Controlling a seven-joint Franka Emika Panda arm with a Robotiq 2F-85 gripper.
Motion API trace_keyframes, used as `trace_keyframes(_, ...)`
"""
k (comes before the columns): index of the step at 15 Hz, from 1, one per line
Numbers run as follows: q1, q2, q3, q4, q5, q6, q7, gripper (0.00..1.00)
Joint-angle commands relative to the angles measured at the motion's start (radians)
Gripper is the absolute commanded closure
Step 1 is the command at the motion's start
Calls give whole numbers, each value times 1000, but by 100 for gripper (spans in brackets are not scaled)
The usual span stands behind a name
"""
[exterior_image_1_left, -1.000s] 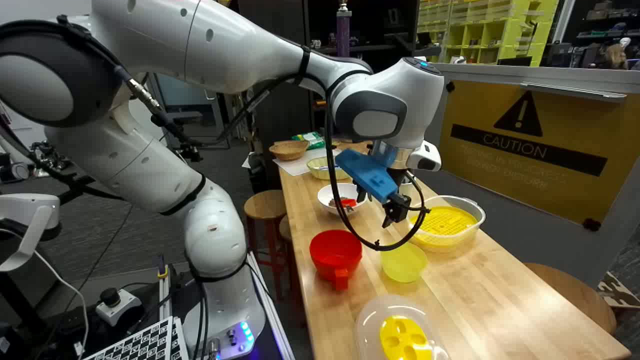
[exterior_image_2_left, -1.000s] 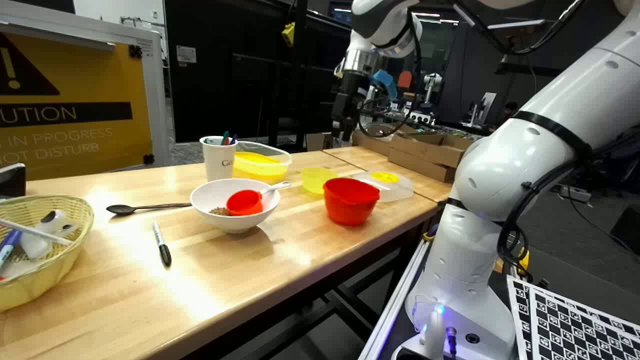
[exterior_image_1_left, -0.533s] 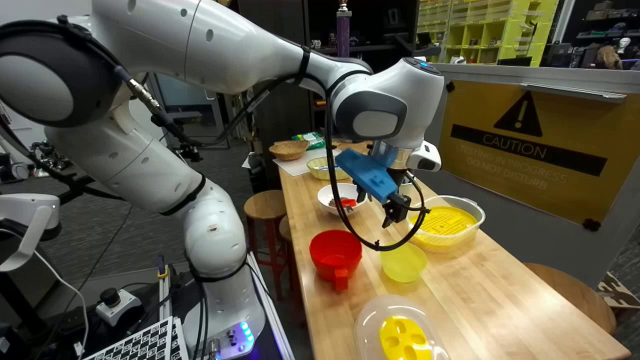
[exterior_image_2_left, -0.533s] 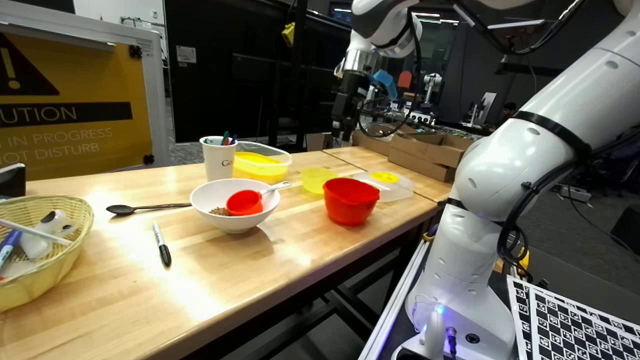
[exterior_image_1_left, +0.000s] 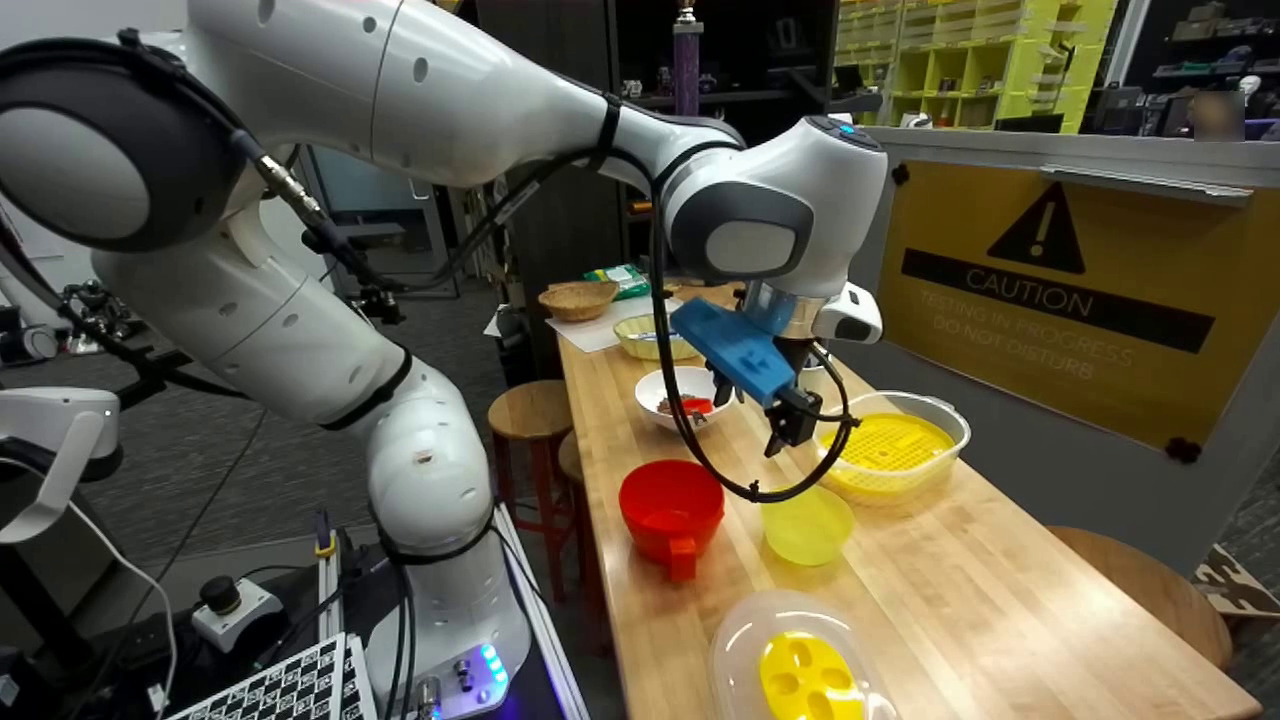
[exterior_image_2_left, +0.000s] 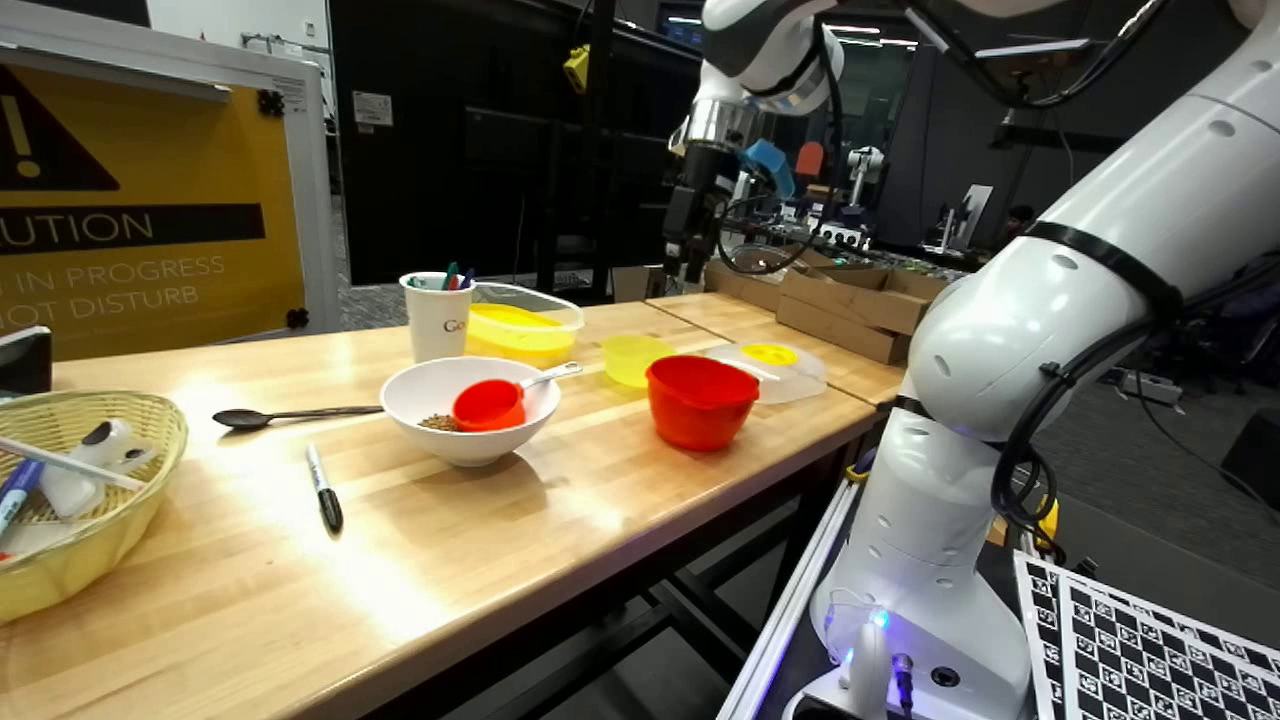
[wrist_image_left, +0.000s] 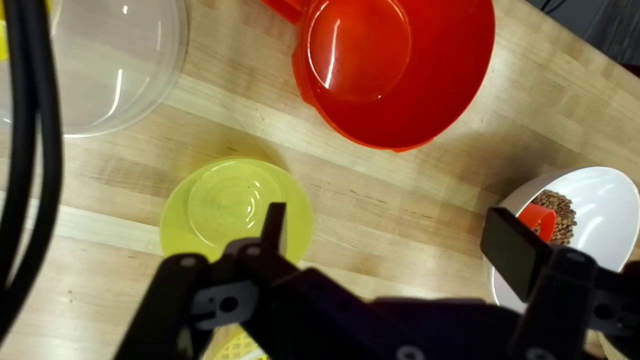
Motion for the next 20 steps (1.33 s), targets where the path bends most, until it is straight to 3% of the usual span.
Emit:
trace_keyframes(1,-29,3,26,1,18,-1,-19,0)
trace_keyframes(9,-14,6,45,-7,26,12,-41,0)
trace_keyframes(20,43,11,143,-78,14,113,-54,0)
